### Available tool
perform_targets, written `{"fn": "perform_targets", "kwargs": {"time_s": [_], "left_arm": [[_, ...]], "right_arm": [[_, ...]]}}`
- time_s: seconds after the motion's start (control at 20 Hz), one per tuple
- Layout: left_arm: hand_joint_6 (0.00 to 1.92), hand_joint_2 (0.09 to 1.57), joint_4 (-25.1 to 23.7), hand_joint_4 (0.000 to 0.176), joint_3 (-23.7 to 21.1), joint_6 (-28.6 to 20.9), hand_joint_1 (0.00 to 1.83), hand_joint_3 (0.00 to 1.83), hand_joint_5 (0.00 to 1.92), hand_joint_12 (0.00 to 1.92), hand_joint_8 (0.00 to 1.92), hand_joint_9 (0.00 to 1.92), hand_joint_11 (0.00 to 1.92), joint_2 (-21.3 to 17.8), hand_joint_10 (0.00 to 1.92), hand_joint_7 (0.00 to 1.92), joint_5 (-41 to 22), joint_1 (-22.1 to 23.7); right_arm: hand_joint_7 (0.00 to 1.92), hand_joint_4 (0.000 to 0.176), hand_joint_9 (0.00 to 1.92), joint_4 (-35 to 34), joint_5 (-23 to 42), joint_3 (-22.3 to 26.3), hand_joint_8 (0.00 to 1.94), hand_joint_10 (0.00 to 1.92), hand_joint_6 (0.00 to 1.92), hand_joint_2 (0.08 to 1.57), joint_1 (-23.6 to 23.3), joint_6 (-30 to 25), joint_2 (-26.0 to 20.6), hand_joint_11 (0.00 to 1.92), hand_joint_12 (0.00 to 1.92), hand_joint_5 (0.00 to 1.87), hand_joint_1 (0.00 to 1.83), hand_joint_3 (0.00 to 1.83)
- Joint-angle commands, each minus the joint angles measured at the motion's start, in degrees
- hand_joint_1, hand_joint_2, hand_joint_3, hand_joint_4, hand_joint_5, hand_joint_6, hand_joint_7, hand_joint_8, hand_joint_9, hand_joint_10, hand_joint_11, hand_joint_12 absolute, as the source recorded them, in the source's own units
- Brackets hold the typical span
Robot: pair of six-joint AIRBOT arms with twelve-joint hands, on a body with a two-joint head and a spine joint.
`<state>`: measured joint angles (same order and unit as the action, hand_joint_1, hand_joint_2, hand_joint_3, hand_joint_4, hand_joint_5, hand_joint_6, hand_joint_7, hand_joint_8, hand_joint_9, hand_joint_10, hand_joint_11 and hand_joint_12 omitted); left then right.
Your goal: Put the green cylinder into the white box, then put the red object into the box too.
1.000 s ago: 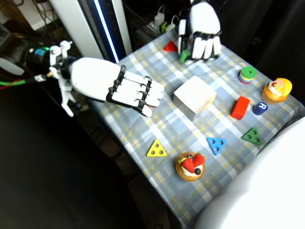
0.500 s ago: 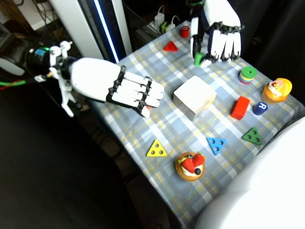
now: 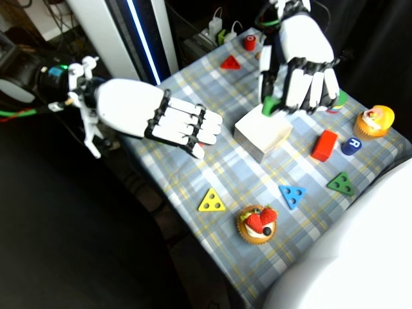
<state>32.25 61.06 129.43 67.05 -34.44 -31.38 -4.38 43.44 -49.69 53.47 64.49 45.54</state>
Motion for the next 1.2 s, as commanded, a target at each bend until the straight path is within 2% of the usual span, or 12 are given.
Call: {"fn": "perform_targets", "kwargs": {"time_s": [0.0,0.15,0.25,0.3,0.35,0.45,0.5,0.55,0.8,0.95,1.1,1.15], "left_arm": [[0.71,1.11,-1.2,0.044,0.5,0.2,0.96,0.00,0.29,1.65,0.87,0.01,0.00,-0.1,1.23,0.23,-5.9,0.9],[0.49,1.10,-1.3,0.061,0.1,0.2,0.97,0.00,0.28,1.39,0.43,0.00,0.00,-0.3,0.86,0.27,-6.4,1.0],[0.47,1.09,-1.5,0.054,-0.5,0.2,0.98,0.00,0.31,1.34,0.38,0.00,0.00,-0.6,0.84,0.29,-7.0,0.9],[0.43,1.08,-1.8,0.040,-1.1,0.2,0.99,0.00,0.33,1.26,0.37,0.01,0.00,-1.1,0.85,0.32,-7.7,0.9],[0.43,1.08,-2.0,0.040,-1.7,0.2,0.99,0.00,0.33,1.26,0.37,0.01,0.00,-1.7,0.85,0.32,-8.6,0.7],[0.38,1.13,-3.3,0.029,-3.5,-0.6,0.96,0.00,0.34,1.22,0.37,0.00,0.00,-3.4,0.92,0.36,-10.8,0.3],[0.38,1.13,-4.0,0.029,-4.0,-1.6,0.96,0.00,0.34,1.22,0.37,0.00,0.00,-4.0,0.92,0.36,-11.4,0.2],[0.37,1.14,-5.0,0.000,-4.6,-3.5,0.99,0.00,0.36,1.28,0.38,0.00,0.00,-4.9,0.98,0.38,-12.3,-0.1],[0.42,1.18,-8.6,0.017,-8.2,-7.0,0.96,0.00,0.32,1.30,0.18,0.00,0.00,-8.4,0.79,0.36,-17.8,-1.8],[0.48,1.24,-10.0,0.044,-10.0,-7.0,0.88,0.00,0.25,1.30,0.19,0.00,0.00,-9.7,0.79,0.32,-20.2,-2.7],[0.43,1.25,-10.7,0.035,-10.9,-7.0,0.90,0.00,0.30,1.18,0.15,0.00,0.00,-10.3,0.80,0.36,-21.7,-3.2],[0.39,1.25,-10.7,0.021,-11.1,-7.0,0.90,0.00,0.34,1.32,0.14,0.03,0.00,-10.5,0.89,0.44,-22.2,-3.4]], "right_arm": [[0.00,0.000,0.02,0.0,7.1,-0.2,0.00,0.02,0.00,1.32,-0.5,-0.1,0.3,0.00,0.67,0.00,0.57,0.00],[0.00,0.000,0.04,0.0,7.1,-0.3,0.00,0.03,0.00,1.32,-0.5,-0.2,0.7,0.00,0.77,0.00,0.57,0.00],[0.01,0.000,0.05,0.1,7.1,-0.4,0.00,0.04,0.00,1.32,-0.5,-0.6,0.9,0.00,0.90,0.00,0.54,0.00],[0.05,0.000,0.02,0.6,7.1,-0.7,0.00,0.21,0.00,1.32,-0.4,-1.6,1.2,0.00,1.19,0.00,0.51,0.00],[0.05,0.000,0.02,1.3,7.1,-1.2,0.00,0.21,0.00,1.32,-0.1,-3.5,1.6,0.00,1.19,0.00,0.51,0.00],[0.12,0.000,0.00,2.7,7.1,-2.5,0.02,0.40,0.01,1.32,0.3,-7.3,2.7,0.00,1.56,0.02,0.51,0.00],[0.12,0.000,0.00,2.8,6.9,-2.6,0.02,0.40,0.01,1.32,0.3,-7.7,2.9,0.00,1.56,0.02,0.51,0.00],[0.14,0.000,0.00,2.8,6.5,-2.8,0.01,0.38,0.01,1.31,0.3,-7.7,3.4,0.00,1.36,0.05,0.56,0.00],[0.20,0.000,0.00,2.8,3.9,-4.6,0.01,0.44,0.01,1.28,0.4,-8.1,6.0,0.00,0.96,0.12,0.71,0.00],[0.20,0.000,0.02,2.8,2.7,-5.5,0.00,0.43,0.01,1.29,0.2,-8.5,7.0,0.00,0.99,0.12,0.72,0.00],[0.22,0.000,0.03,2.7,1.1,-6.5,0.00,0.44,0.01,1.29,-0.2,-8.5,8.1,0.00,1.05,0.15,0.77,0.00],[0.23,0.000,0.05,2.7,0.4,-7.0,0.01,0.44,0.02,1.28,-0.5,-8.5,8.7,0.00,1.08,0.18,0.78,0.00]]}}
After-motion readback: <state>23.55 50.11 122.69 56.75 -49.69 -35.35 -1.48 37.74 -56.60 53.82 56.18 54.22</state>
